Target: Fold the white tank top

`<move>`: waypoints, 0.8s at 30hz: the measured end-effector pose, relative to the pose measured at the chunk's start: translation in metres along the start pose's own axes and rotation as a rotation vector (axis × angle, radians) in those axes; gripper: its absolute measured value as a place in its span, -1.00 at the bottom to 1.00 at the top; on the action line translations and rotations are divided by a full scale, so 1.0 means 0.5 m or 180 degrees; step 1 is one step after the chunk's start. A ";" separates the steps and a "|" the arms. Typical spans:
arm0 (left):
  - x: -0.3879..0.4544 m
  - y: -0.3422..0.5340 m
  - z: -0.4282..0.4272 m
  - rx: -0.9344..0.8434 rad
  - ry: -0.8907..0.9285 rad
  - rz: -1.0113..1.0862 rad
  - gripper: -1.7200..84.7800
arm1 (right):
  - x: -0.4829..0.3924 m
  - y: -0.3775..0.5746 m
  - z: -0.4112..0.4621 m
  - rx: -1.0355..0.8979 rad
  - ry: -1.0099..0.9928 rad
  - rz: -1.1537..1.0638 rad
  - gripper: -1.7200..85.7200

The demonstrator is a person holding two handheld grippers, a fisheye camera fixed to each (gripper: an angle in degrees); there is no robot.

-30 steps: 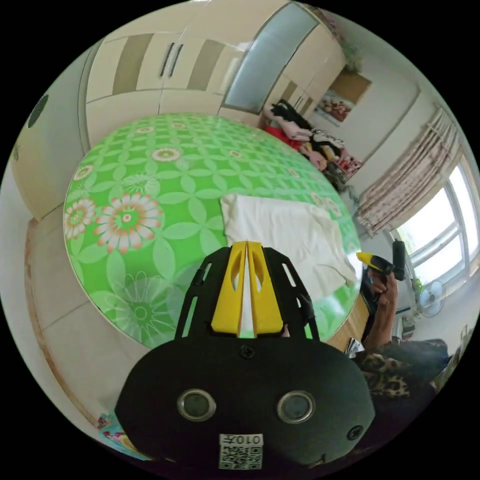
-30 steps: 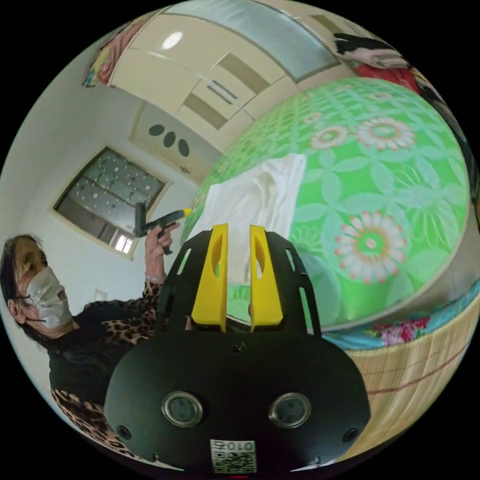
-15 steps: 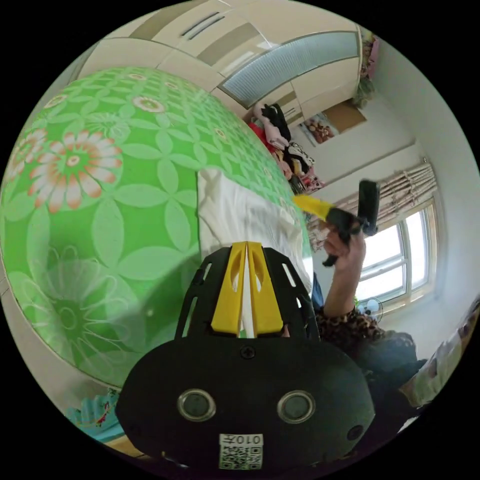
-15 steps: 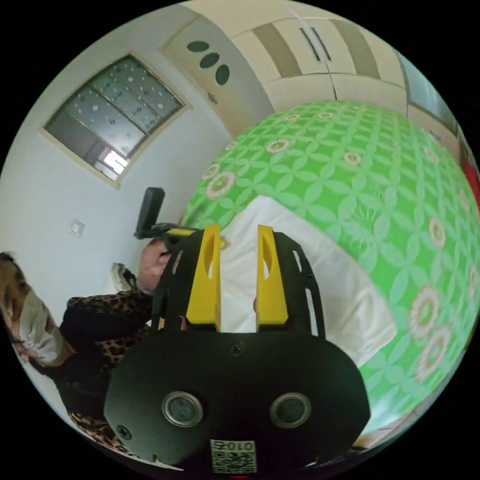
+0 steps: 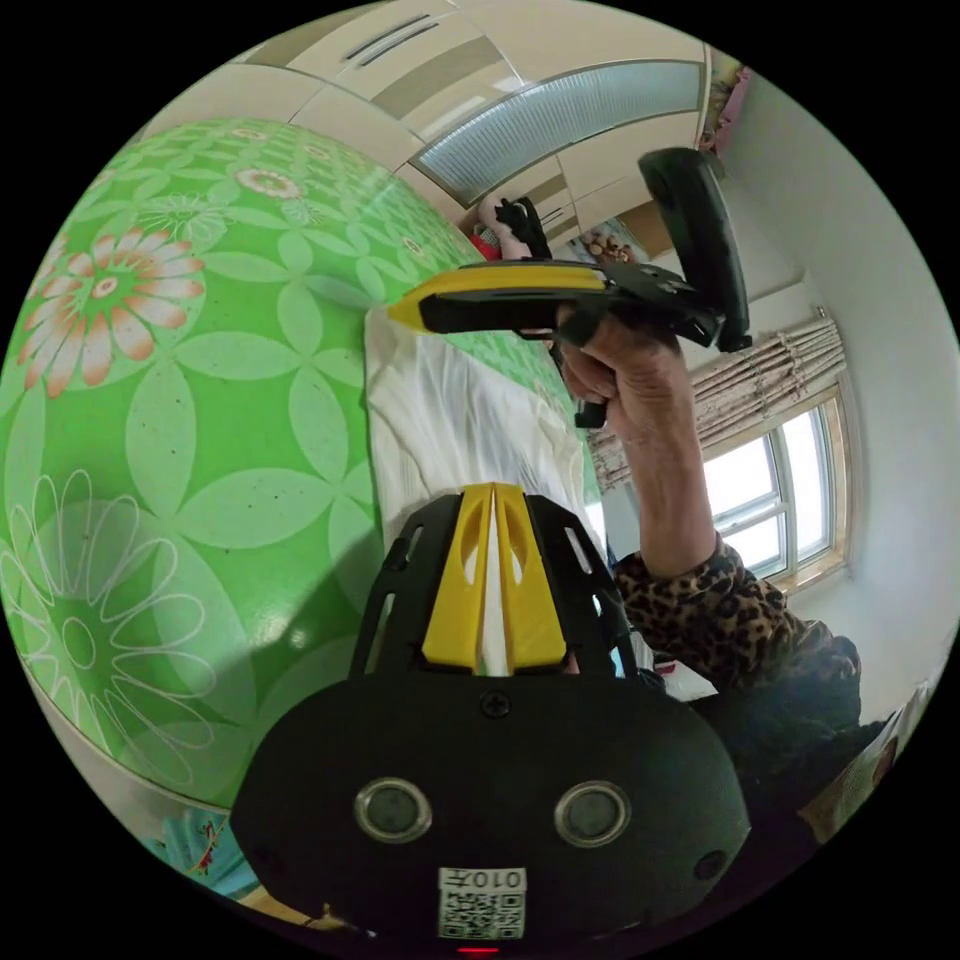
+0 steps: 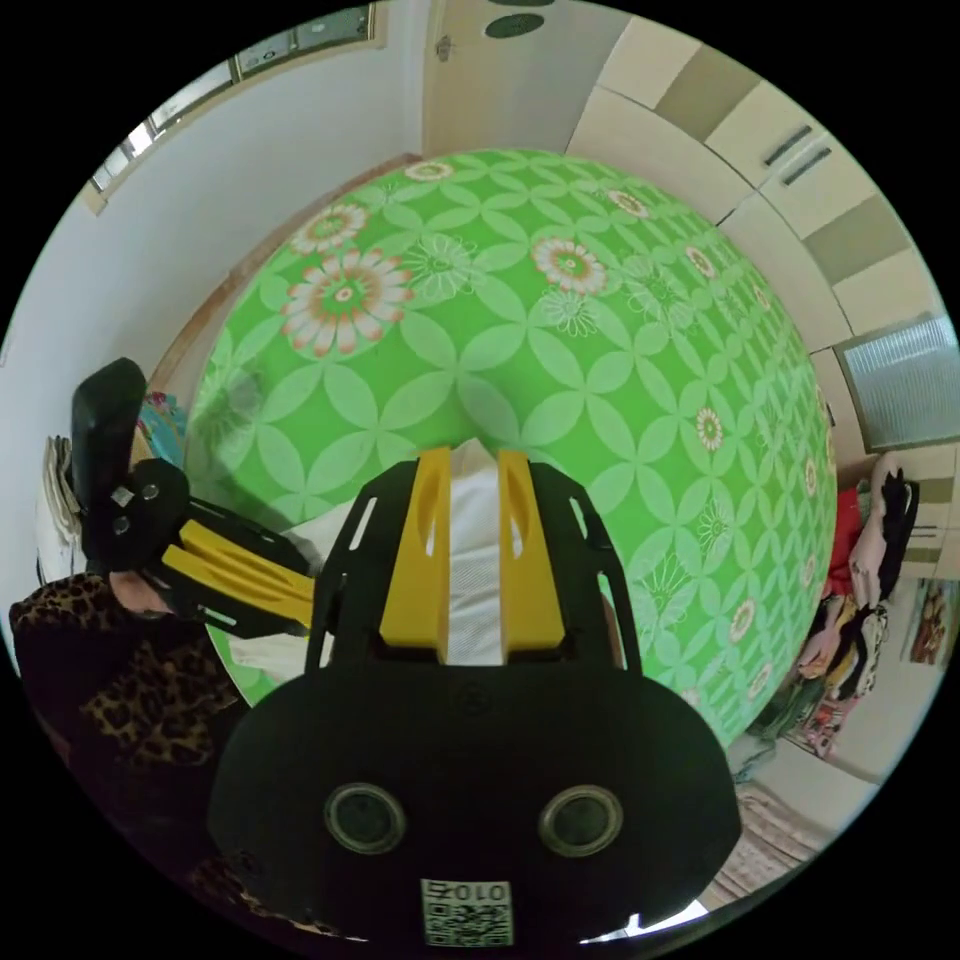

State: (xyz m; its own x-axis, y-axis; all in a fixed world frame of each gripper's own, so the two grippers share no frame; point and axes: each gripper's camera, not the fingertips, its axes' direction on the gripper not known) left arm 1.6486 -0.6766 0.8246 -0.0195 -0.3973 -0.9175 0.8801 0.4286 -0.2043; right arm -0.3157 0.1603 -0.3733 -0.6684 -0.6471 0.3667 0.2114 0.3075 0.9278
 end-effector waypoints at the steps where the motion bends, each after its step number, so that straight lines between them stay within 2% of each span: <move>1: -0.002 0.001 -0.004 0.0014 0.0003 -0.0004 -0.96 | -0.008 -0.010 0.015 -0.0098 0.0076 -0.0038 -0.82; 6: -0.008 0.003 -0.016 0.0056 0.0012 -0.0023 -0.96 | -0.018 -0.019 0.037 -0.0116 0.0329 -0.0092 -0.86; 10: -0.012 0.003 -0.022 0.0062 0.0005 -0.0049 -0.96 | 0.065 -0.002 0.016 0.0323 -0.0421 0.0277 -0.86; 13: -0.014 0.000 -0.023 0.0037 -0.0027 -0.0077 -0.96 | 0.135 0.012 0.057 0.0236 -0.1128 0.0460 -0.86; 15: -0.014 -0.001 -0.024 0.0033 -0.0038 -0.0082 -0.96 | 0.155 0.018 0.088 0.0148 -0.1285 0.0492 -0.85; 18: -0.016 -0.001 -0.028 0.0056 -0.0018 -0.0092 -0.96 | 0.182 0.043 0.097 0.0403 -0.1382 0.0595 -0.84; 21: -0.022 0.003 -0.037 0.0114 -0.0060 -0.0187 -0.96 | 0.220 0.082 0.095 0.0773 -0.1840 0.0625 -0.82; 24: -0.023 0.003 -0.038 0.0112 -0.0067 -0.0220 -0.96 | 0.255 0.111 0.107 0.0815 -0.2086 0.0666 -0.80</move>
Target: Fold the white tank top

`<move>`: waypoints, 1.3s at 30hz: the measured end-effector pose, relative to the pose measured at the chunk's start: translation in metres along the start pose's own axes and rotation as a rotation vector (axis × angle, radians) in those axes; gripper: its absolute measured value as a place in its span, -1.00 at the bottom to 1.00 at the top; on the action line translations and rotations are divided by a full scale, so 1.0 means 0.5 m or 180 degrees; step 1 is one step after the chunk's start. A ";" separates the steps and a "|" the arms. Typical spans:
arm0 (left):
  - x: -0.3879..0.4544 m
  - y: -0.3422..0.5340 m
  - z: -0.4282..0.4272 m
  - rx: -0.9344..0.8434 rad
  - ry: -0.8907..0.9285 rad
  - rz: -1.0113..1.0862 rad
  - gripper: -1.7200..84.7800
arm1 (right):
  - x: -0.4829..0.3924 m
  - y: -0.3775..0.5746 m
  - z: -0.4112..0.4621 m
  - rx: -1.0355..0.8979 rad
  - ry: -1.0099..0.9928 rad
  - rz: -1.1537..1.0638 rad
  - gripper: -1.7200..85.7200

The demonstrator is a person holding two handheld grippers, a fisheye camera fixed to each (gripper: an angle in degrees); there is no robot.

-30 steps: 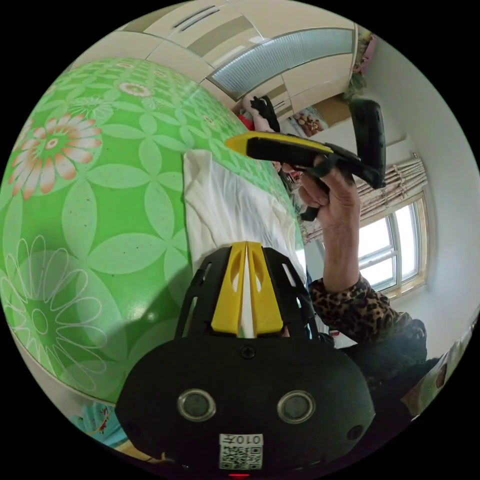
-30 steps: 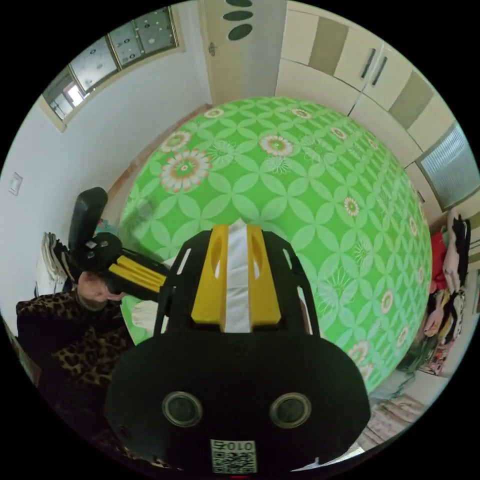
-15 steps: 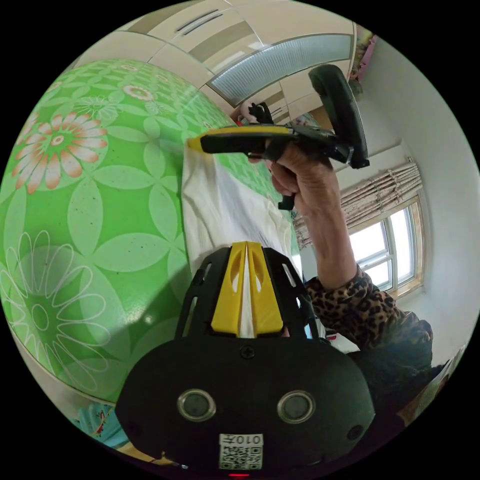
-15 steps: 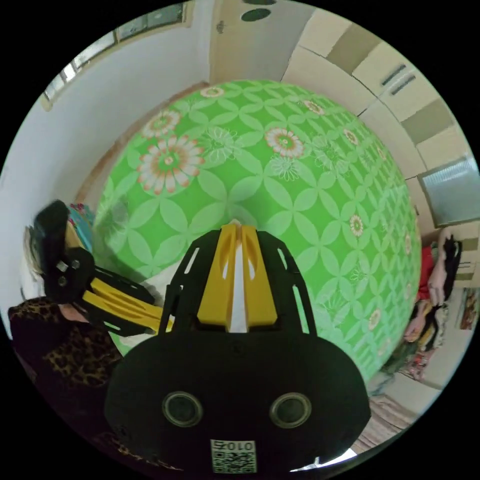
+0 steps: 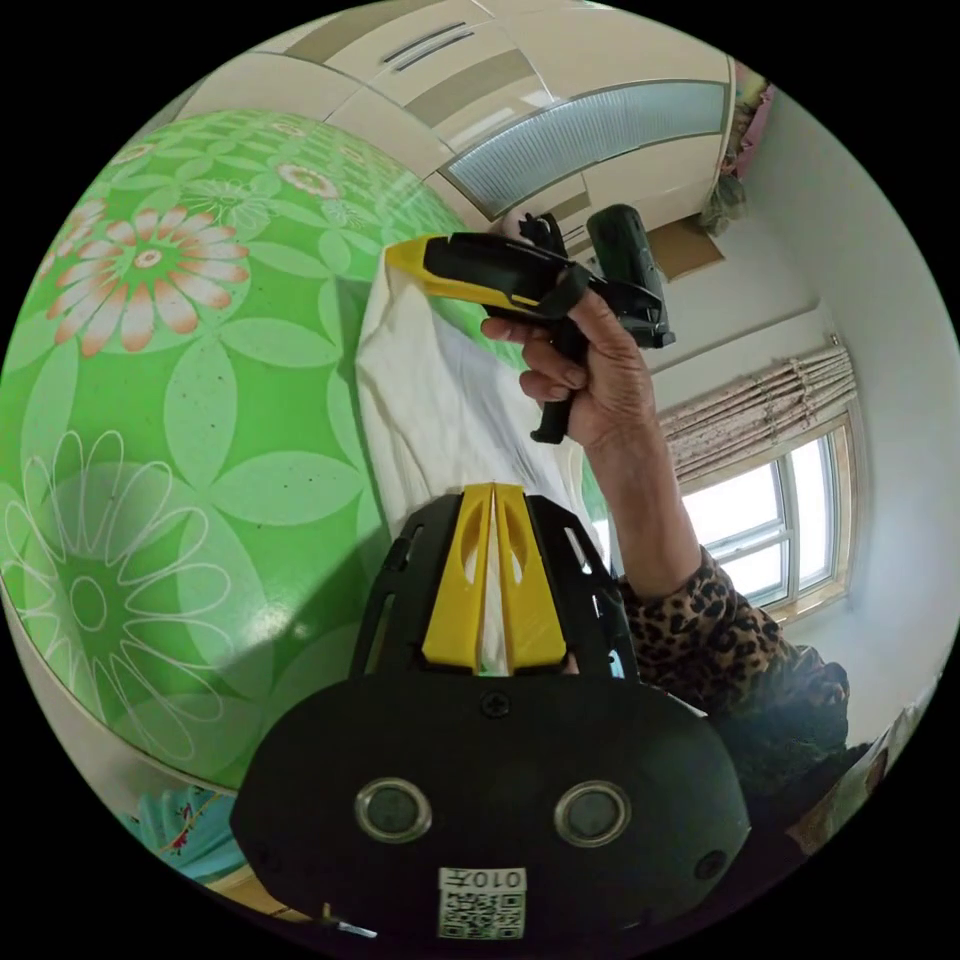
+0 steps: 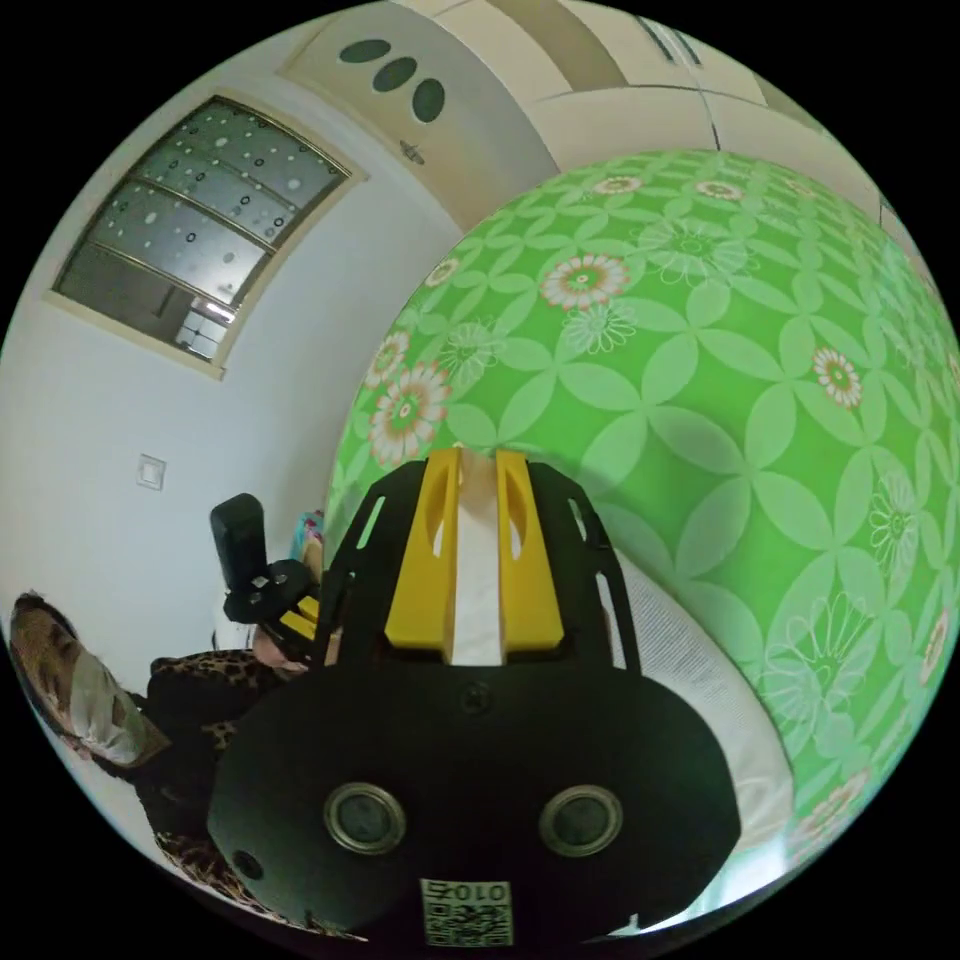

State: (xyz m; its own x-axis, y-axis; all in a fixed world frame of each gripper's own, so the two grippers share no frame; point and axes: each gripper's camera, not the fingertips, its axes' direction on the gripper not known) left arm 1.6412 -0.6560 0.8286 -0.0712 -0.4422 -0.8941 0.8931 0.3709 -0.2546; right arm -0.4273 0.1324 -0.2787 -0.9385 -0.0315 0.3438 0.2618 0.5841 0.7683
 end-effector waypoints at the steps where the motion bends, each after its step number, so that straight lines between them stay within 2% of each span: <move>1: 0.000 -0.001 0.002 -0.0025 -0.0005 -0.0016 -0.96 | 0.017 0.009 -0.009 0.0008 -0.0017 0.0115 -0.80; 7: 0.013 0.002 0.007 -0.0057 -0.0100 0.0008 -0.96 | 0.043 0.097 -0.087 0.0405 -0.0131 0.0136 -0.80; 8: 0.019 0.002 0.009 -0.0075 -0.0142 0.0047 -0.96 | 0.044 0.106 -0.090 0.0379 -0.0114 0.0099 -0.79; 10: 0.028 0.002 0.012 -0.0079 -0.0210 0.0107 -0.96 | 0.043 0.119 -0.082 -0.0080 -0.0039 -0.0136 -0.78; 12: 0.033 0.003 0.014 -0.0064 -0.0256 0.0133 -0.96 | 0.047 0.129 -0.100 -0.0062 -0.0023 -0.0203 -0.78; 14: 0.035 0.003 0.015 -0.0051 -0.0268 0.0132 -0.96 | 0.069 0.152 -0.157 0.0440 -0.0348 -0.0135 -0.78; 16: 0.034 0.002 0.017 -0.0047 -0.0260 0.0126 -0.96 | 0.120 0.200 -0.241 0.1244 -0.1028 -0.0124 -0.78; 18: 0.033 0.000 0.018 -0.0044 -0.0246 0.0118 -0.96 | 0.155 0.227 -0.272 0.1377 -0.1455 -0.0179 -0.81; 19: 0.032 -0.002 0.019 -0.0045 -0.0234 0.0112 -0.96 | 0.170 0.237 -0.275 0.1183 -0.1579 -0.0162 -0.82; 24: 0.022 -0.011 0.024 -0.0070 -0.0145 0.0070 -0.96 | 0.199 0.388 -0.294 0.0925 -0.1443 0.0146 -0.83; 26: 0.021 -0.015 0.027 -0.0088 -0.0129 0.0075 -0.96 | 0.207 0.470 -0.312 0.0935 -0.1190 0.0293 -0.83; 28: 0.021 -0.018 0.029 -0.0088 -0.0130 0.0079 -0.96 | 0.221 0.566 -0.332 0.0752 -0.0618 0.0631 -0.85; 30: 0.022 -0.020 0.031 -0.0087 -0.0146 0.0098 -0.96 | 0.233 0.621 -0.331 0.0556 -0.0328 0.0861 -0.87; 32: 0.026 -0.024 0.034 -0.0085 -0.0187 0.0136 -0.96 | 0.246 0.658 -0.319 0.0360 -0.0270 0.0938 -0.88; 34: 0.025 -0.027 0.037 -0.0103 -0.0179 0.0137 -0.96 | 0.260 0.699 -0.330 0.0538 -0.0457 0.0941 -0.89; 39: 0.032 -0.027 0.046 -0.0264 -0.0172 0.0236 -0.96 | 0.269 0.758 -0.360 0.0834 -0.0456 0.0992 -0.89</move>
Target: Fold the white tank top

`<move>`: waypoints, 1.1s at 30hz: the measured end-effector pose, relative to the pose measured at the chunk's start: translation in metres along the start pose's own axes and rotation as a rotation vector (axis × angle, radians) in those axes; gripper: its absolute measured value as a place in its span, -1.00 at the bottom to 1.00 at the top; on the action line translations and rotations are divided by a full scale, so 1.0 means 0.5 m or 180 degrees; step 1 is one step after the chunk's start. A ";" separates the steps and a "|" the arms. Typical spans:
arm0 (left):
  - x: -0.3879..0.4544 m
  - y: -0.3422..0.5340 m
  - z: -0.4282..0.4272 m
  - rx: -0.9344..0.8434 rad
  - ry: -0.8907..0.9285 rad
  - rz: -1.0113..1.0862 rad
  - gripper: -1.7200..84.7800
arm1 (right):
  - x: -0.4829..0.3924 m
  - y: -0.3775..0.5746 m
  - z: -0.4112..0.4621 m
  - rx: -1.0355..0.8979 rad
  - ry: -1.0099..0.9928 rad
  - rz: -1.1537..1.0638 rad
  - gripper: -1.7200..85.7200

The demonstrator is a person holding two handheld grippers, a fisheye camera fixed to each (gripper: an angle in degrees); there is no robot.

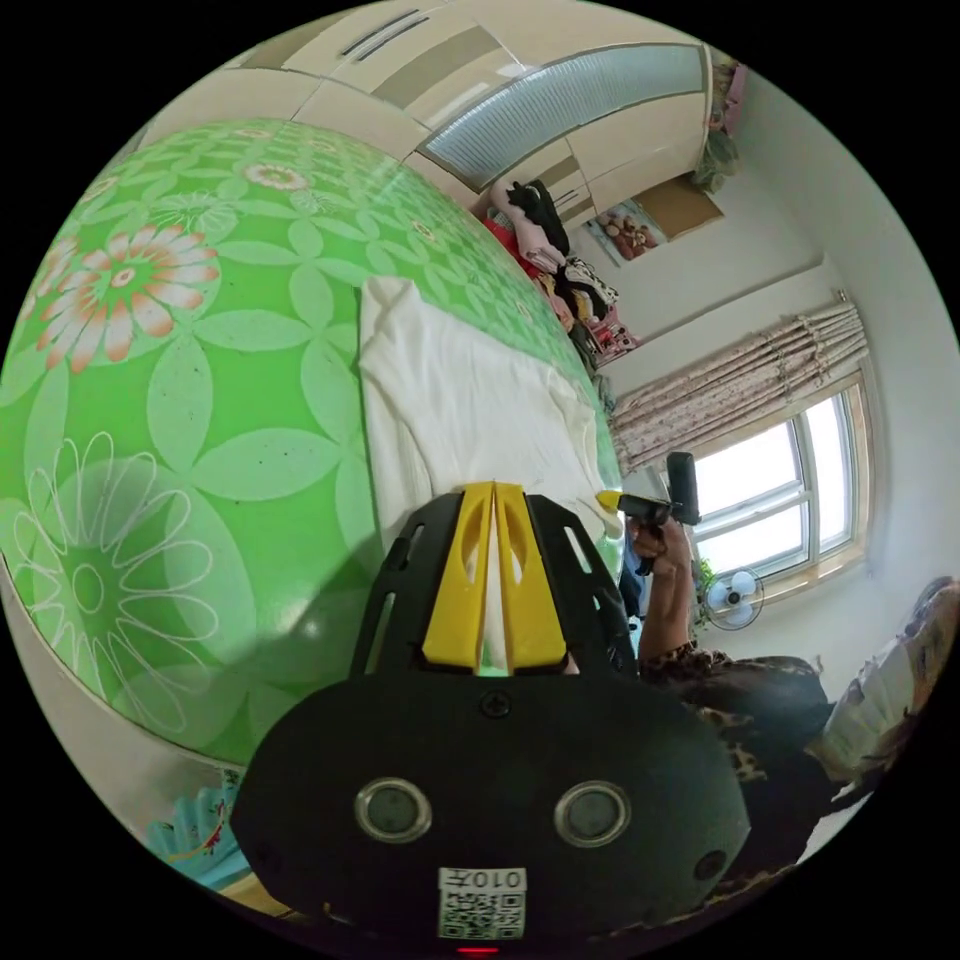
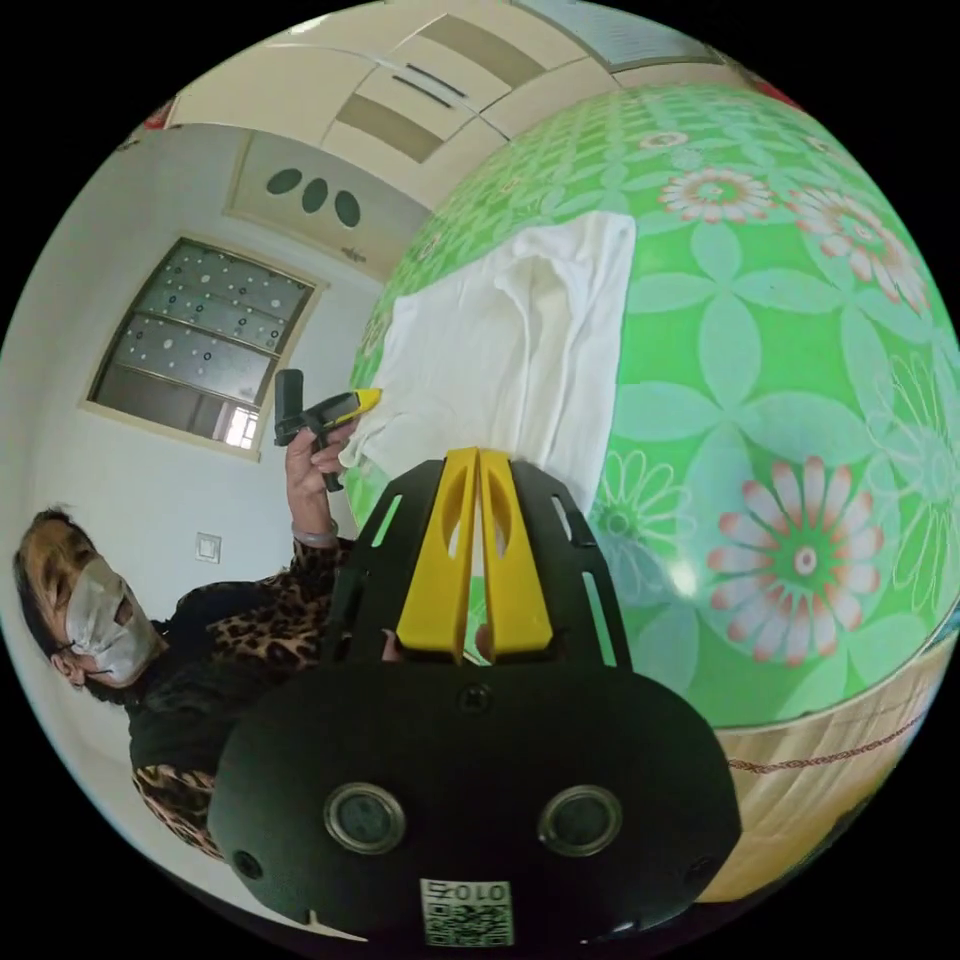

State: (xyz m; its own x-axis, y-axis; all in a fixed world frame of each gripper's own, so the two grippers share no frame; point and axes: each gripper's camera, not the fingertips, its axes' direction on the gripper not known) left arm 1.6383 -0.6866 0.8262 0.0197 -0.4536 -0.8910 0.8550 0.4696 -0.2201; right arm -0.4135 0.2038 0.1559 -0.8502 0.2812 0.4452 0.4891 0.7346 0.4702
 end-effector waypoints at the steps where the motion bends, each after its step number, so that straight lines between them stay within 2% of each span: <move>1: 0.002 0.010 0.001 -0.0044 0.0040 0.0003 -0.96 | 0.003 0.015 -0.014 0.0171 -0.0169 -0.0033 -0.89; 4: -0.009 0.043 -0.002 -0.0134 0.0255 -0.0116 -0.96 | 0.033 0.051 -0.063 0.0702 -0.0622 -0.0064 -0.86; 6: -0.010 0.055 0.000 -0.0147 0.0330 -0.0114 -0.97 | 0.050 0.039 -0.089 0.0891 -0.0554 0.0076 -0.82; 8: -0.007 0.058 -0.010 -0.0164 0.0446 -0.0153 -0.96 | 0.042 -0.005 -0.099 0.0842 -0.0326 0.0106 -0.76; 10: 0.023 0.053 -0.052 0.0209 0.0375 -0.0011 -0.96 | 0.030 -0.082 -0.094 0.0632 0.0095 0.0187 -0.72; 12: 0.060 0.038 -0.077 0.0350 0.0267 0.0191 -0.96 | 0.033 -0.138 -0.090 0.0580 0.0083 0.0200 -0.72; 15: 0.064 0.010 -0.046 0.0267 0.0236 0.0246 -0.96 | 0.045 -0.222 -0.070 0.0439 -0.0002 0.0195 -0.72; 17: 0.033 0.002 0.023 -0.0038 0.0347 0.0136 -0.96 | 0.058 -0.255 -0.060 0.0429 0.0052 0.0302 -0.73; 19: 0.009 0.007 0.064 -0.0201 0.0312 0.0009 -0.96 | 0.079 -0.290 -0.044 0.0376 -0.0097 0.0372 -0.74; 24: -0.027 0.013 0.060 -0.0057 0.0689 0.0018 -0.96 | 0.092 -0.339 -0.029 0.0268 -0.0286 0.0302 -0.85; 27: -0.040 0.010 0.058 -0.0060 0.0788 0.0002 -0.96 | 0.105 -0.341 -0.061 0.0702 -0.1199 0.0051 -0.88; 29: -0.046 0.008 0.056 -0.0048 0.0805 -0.0018 -0.96 | 0.125 -0.351 -0.066 0.0766 -0.1040 0.0261 -0.88; 31: -0.049 0.006 0.055 -0.0069 0.0828 0.0007 -0.96 | 0.138 -0.376 -0.053 0.0589 -0.0362 0.0489 -0.88; 33: -0.053 0.005 0.053 -0.0054 0.0833 -0.0003 -0.97 | 0.150 -0.389 -0.041 0.0532 -0.0426 0.0559 -0.87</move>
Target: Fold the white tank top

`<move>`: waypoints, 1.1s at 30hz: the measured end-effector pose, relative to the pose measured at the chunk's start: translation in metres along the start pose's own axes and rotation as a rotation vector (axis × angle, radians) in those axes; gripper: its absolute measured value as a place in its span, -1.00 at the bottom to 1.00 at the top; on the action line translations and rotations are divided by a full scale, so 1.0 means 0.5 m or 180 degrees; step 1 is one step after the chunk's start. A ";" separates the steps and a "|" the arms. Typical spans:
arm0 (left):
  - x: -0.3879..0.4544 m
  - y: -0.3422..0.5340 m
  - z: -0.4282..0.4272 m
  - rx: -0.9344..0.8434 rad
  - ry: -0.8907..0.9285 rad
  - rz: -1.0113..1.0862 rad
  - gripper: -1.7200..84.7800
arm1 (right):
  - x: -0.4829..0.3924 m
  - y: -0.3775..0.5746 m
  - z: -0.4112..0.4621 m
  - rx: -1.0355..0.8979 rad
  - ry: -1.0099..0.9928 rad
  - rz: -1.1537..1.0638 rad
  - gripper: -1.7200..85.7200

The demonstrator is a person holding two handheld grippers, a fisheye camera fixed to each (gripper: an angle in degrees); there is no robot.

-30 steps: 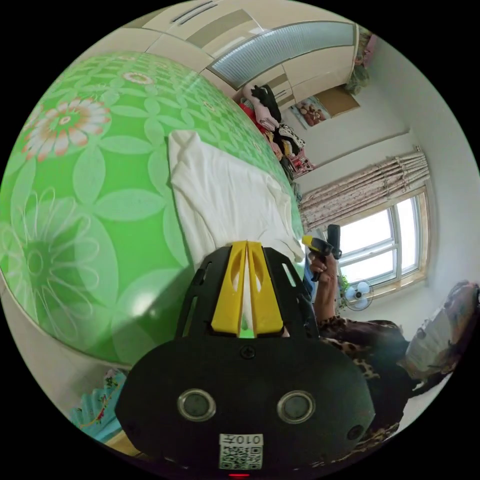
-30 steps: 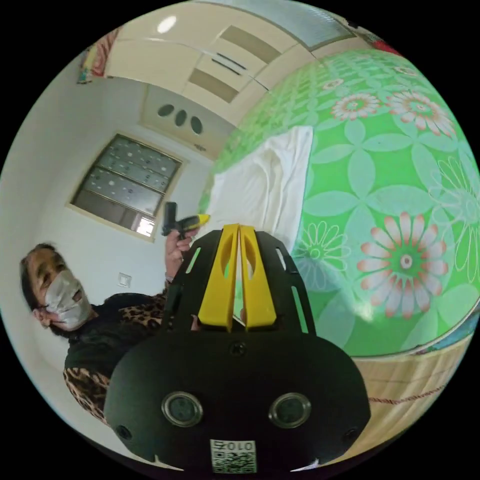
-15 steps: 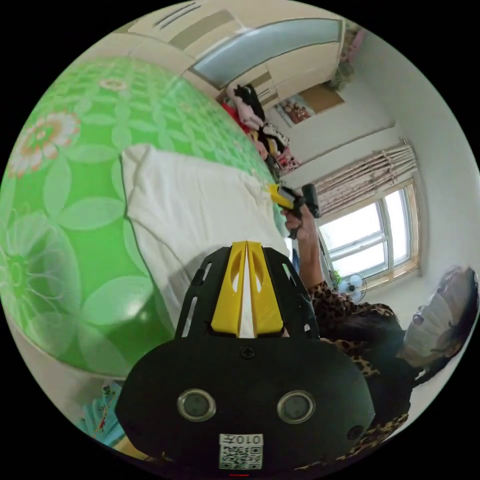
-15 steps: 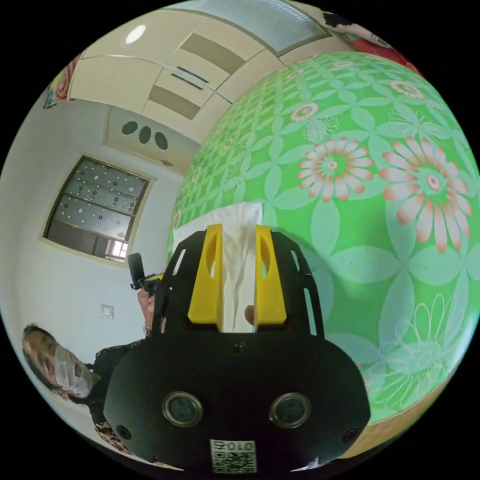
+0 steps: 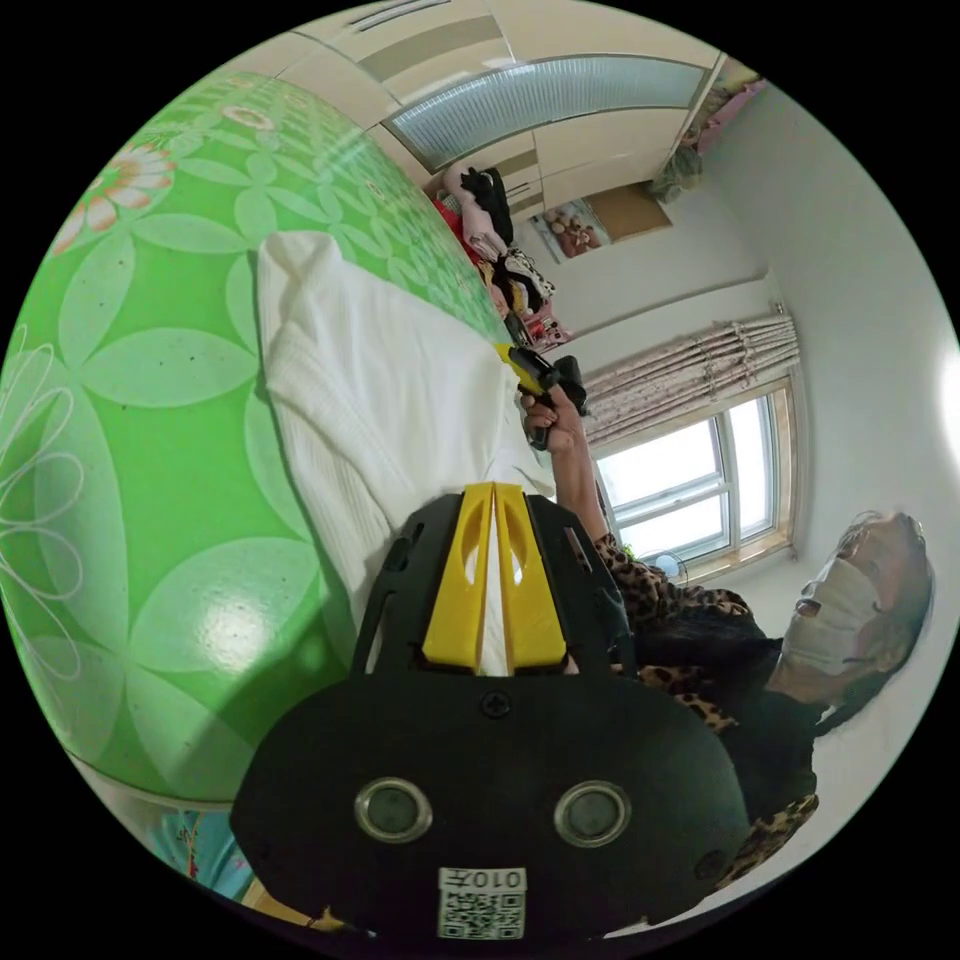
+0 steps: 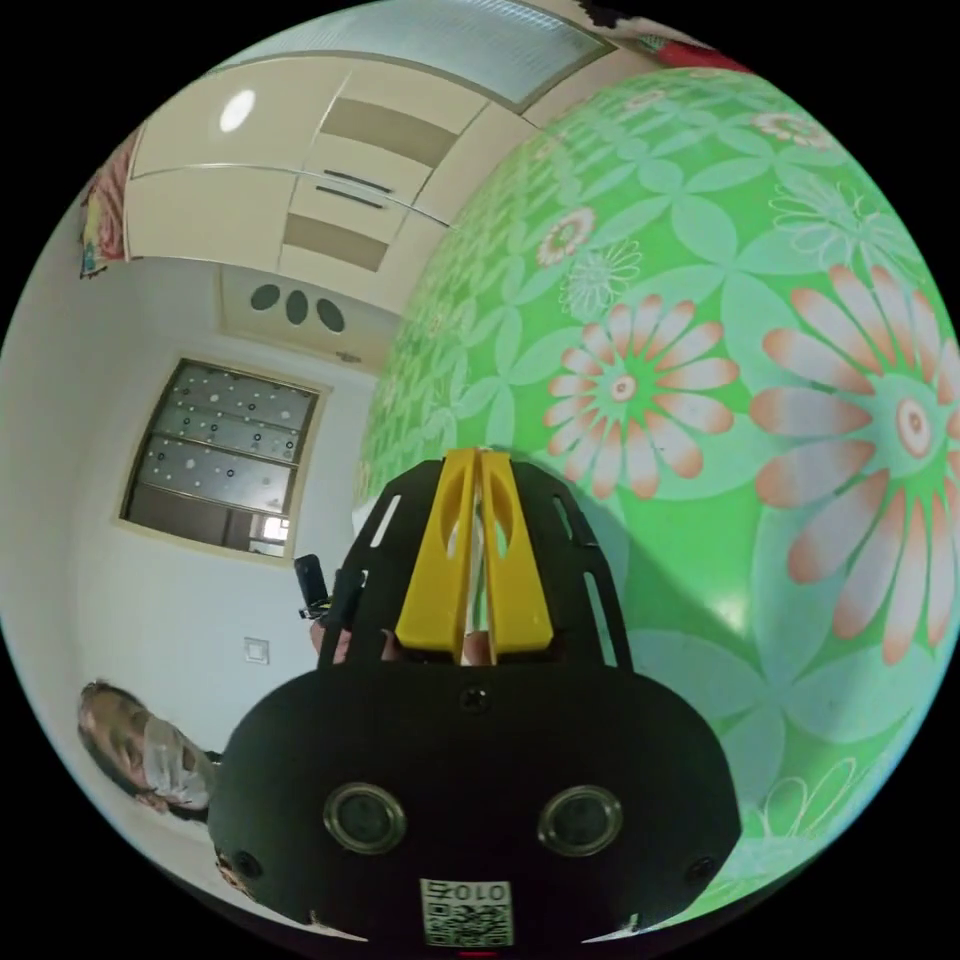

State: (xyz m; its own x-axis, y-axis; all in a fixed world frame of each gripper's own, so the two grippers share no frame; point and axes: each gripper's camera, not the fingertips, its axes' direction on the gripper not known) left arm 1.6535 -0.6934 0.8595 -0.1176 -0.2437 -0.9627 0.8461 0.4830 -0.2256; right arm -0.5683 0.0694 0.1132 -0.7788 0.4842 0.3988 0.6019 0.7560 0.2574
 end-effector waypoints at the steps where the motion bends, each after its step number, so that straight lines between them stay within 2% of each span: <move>1: 0.000 -0.001 -0.001 -0.0011 -0.0006 0.0019 -0.97 | 0.002 -0.004 0.003 0.0022 -0.0142 -0.0024 -0.87; 9: -0.011 0.000 -0.012 0.0049 0.0072 0.0014 -0.96 | -0.041 0.055 -0.035 0.0149 -0.0022 -0.0169 -0.74; 15: -0.015 -0.002 -0.017 0.0071 0.0081 0.0021 -0.96 | -0.176 0.151 0.014 -0.0063 0.0748 -0.0756 -0.74; 19: -0.017 0.000 -0.021 0.0109 0.0086 0.0025 -0.97 | -0.196 0.132 0.067 -0.0221 0.0473 -0.0543 -0.74; 26: -0.014 -0.002 -0.021 0.0072 0.0027 0.0062 -0.97 | -0.199 0.094 0.135 -0.0395 0.0491 -0.0488 -0.84; 31: -0.019 -0.004 -0.023 0.0071 0.0064 0.0056 -0.97 | -0.205 0.123 0.084 -0.0143 0.0165 -0.0575 -0.87; 33: -0.019 -0.005 -0.023 0.0076 0.0069 0.0056 -0.97 | -0.213 0.131 0.070 0.0006 0.0355 -0.0557 -0.82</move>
State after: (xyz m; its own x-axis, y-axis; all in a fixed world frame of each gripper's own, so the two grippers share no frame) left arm 1.6466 -0.6826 0.8676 -0.1137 -0.2170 -0.9695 0.8602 0.4668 -0.2053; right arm -0.4519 0.0827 0.0567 -0.8469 0.2938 0.4432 0.4587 0.8252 0.3297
